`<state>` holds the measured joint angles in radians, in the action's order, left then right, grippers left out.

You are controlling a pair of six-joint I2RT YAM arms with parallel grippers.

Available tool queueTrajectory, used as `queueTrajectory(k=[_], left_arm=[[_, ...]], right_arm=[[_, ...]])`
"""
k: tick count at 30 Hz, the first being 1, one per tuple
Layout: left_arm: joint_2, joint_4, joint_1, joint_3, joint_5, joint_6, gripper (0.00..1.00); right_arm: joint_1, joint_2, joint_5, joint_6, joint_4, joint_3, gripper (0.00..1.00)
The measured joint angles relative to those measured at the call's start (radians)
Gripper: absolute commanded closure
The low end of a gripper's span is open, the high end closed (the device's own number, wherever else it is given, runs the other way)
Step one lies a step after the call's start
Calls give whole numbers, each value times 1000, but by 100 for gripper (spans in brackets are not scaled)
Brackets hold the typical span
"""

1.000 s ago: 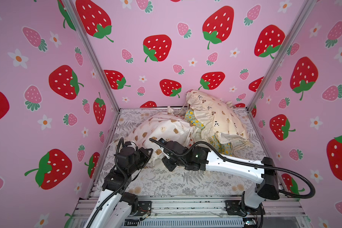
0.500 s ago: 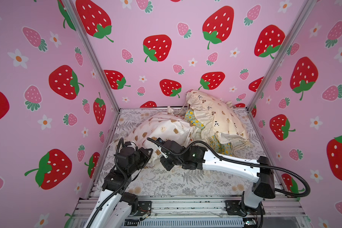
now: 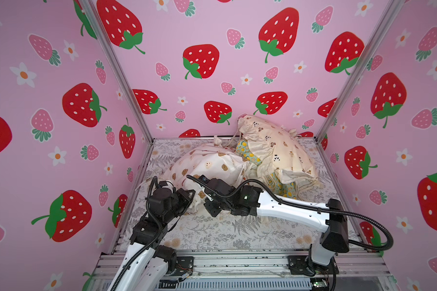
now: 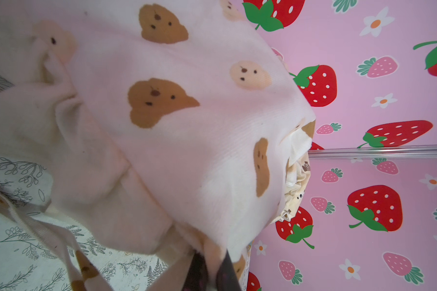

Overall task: Zip up pillowcases
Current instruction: Zip the zipper on the pillowcase.

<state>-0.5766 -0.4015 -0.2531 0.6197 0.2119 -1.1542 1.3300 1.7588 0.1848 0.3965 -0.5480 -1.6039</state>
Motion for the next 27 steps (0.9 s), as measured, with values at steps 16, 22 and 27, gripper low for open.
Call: queueTrajectory(k=[16,22,27], left_arm=[[36,-27,0,0,-40,-10,100],[35,-28,0,8,-43,-17,100],[34,-28,0,12,-44,-21,100]], right_arm=[[-10,0,-18,48,-3,0,100],[-27,-12,-49,80,3,5,93],[-60,-63,-114,137,53,79,80]])
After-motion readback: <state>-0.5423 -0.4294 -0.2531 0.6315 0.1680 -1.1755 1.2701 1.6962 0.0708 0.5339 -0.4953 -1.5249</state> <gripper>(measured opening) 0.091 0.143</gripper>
